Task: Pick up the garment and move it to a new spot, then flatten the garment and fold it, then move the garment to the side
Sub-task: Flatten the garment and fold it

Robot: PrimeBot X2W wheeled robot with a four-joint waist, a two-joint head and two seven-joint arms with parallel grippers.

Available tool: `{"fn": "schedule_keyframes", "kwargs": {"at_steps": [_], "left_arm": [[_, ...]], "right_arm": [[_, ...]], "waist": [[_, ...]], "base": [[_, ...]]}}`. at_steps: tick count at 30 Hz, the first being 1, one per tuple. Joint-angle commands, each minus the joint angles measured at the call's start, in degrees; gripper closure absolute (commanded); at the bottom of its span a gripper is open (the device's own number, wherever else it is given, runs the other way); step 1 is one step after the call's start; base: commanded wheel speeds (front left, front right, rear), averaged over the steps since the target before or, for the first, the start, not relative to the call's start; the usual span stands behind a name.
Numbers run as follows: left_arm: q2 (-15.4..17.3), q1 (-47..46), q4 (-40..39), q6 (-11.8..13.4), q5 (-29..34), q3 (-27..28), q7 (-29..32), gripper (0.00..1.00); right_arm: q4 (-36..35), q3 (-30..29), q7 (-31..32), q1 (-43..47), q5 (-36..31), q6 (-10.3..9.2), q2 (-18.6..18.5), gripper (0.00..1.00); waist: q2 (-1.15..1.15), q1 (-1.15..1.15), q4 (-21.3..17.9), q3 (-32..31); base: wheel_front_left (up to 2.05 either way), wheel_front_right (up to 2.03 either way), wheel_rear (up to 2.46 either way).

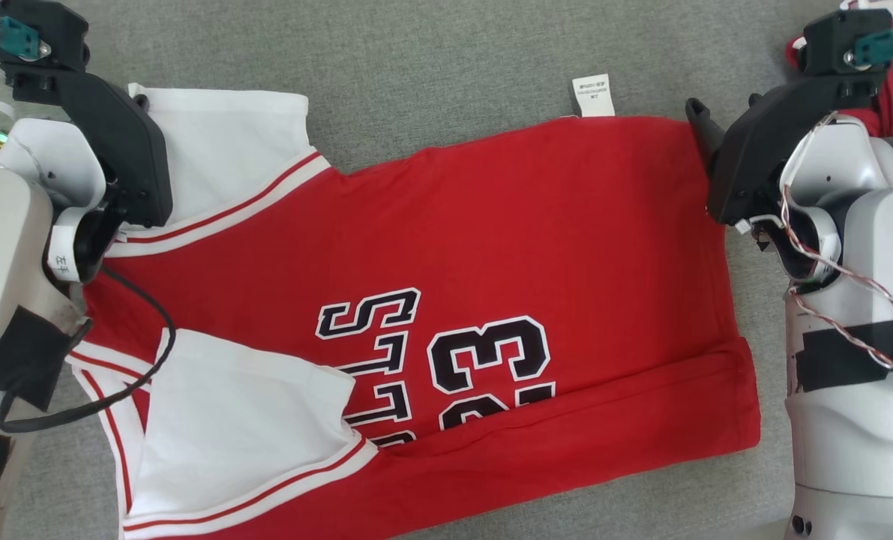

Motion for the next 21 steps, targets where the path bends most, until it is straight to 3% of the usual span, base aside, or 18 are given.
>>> {"fn": "schedule_keyframes", "kwargs": {"at_steps": [1, 9, 21], "left_arm": [[0.94, 1.62, 0.84, 0.50, 0.20, -0.09, 0.33, 1.00], [0.62, 1.70, -0.65, 0.74, -0.47, -0.44, 0.62, 1.00], [1.59, 2.07, -2.42, 1.33, -1.12, -0.44, 1.40, 1.00]], "right_arm": [[0.59, 0.02, 0.88, -0.45, -0.47, -0.15, 0.20, 0.00], [3.28, 4.61, 7.60, -0.17, -0.47, -0.15, -0.11, 0.00], [0.69, 12.05, 5.95, 4.11, 4.48, -0.01, -1.60, 0.00]], "waist": [[0.00, 0.00, 0.21, 0.21], [0.00, 0.00, 1.16, 0.78], [0.00, 0.00, 1.04, 1.24]], "base": [[0.00, 0.00, 0.00], [0.00, 0.00, 0.00], [0.00, 0.00, 0.00]]}}
